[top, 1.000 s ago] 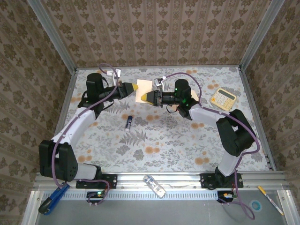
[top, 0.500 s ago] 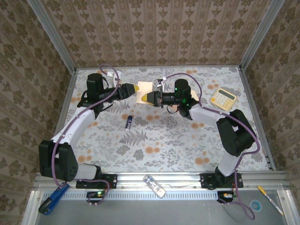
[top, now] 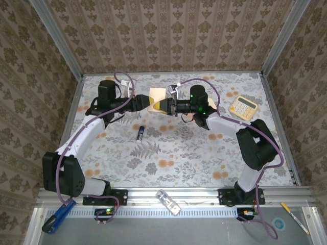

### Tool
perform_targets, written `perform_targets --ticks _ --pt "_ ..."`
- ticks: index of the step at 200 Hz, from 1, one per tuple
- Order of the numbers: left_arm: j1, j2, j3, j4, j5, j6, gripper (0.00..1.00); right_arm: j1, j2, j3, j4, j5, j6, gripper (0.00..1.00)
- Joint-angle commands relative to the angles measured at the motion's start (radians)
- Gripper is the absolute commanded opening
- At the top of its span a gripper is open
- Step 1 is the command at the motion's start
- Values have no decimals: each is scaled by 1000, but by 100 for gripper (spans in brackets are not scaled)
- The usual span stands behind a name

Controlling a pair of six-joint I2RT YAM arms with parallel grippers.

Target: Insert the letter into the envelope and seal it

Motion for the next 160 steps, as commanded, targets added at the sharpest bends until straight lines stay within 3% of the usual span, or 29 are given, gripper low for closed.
perform_targets --ticks 1,32,68,109,124,149,160 --pt "-11 29 18 89 46 -46 45 8 1 30 30 -11 3 0" --pt "-16 36 25 98 50 -54 20 8 5 30 31 -13 3 0" --pt "-13 33 32 95 52 -58 3 7 10 30 34 -15 3 0" --pt "-1 30 35 95 57 -64 0 4 -2 12 27 -11 -6 0" --pt "8 26 34 95 59 -64 0 -4 -14 -2 19 -9 -16 16" --pt "26 9 24 113 61 -79 0 -35 -62 -40 -23 -7 -54 56" --pt "31 4 18 131 62 -94 0 -53 -91 -55 -79 -11 -96 66"
